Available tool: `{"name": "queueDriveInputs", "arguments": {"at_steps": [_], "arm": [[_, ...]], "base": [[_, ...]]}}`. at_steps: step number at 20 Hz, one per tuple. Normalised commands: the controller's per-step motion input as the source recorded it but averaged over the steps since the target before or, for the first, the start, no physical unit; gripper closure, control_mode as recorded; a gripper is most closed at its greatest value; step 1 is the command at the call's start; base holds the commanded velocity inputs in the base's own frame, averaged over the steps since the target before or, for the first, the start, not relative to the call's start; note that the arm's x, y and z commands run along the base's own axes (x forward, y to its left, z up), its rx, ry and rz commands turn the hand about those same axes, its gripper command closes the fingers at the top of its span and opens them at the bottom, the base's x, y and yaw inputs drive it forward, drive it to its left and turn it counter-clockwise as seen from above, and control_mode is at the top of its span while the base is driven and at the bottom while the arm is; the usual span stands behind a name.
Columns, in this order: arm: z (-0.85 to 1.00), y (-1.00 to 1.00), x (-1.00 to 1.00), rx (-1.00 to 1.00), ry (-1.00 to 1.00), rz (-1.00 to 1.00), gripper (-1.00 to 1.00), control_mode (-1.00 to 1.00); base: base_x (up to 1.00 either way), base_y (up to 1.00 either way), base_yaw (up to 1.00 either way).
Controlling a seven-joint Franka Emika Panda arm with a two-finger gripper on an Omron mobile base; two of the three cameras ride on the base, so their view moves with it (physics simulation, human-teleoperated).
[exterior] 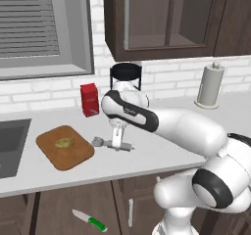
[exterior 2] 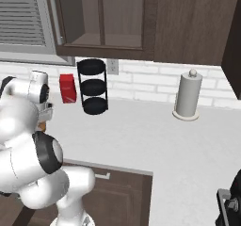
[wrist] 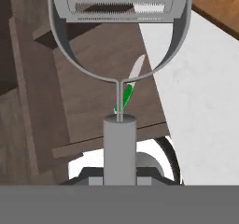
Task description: Place the appropriate cutting tool for cutting the potato skin on the cutting board.
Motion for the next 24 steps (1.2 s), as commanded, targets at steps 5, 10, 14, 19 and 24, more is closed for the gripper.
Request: {"name": "queueDriveInputs", "arguments": {"at_steps": [5, 10, 14, 19, 24], "arm": [[-0.09, 0.71, 0.48, -0.15, 0.0, 0.19, 1.0, -1.0], [-0.31, 0.54, 0.39, -0.06, 0.0, 0.11, 1.0, -1.0], [-0.43, 0.04, 0.09, -0.06, -0.06, 0.02, 1.0, -1.0], [-0.42, 0.03, 0.03, -0.03, -0.18, 0.0, 1.0, -1.0], [-0.17, 0.0, 0.05, -0.01, -0.25, -0.03, 1.0, -1.0]], "base": [[0.0, 0.0, 0.0], [0.0, 0.0, 0.0], [0.0, 0.0, 0.0], [0.0, 0.0, 0.0], [0.0, 0.0, 0.0]]}}
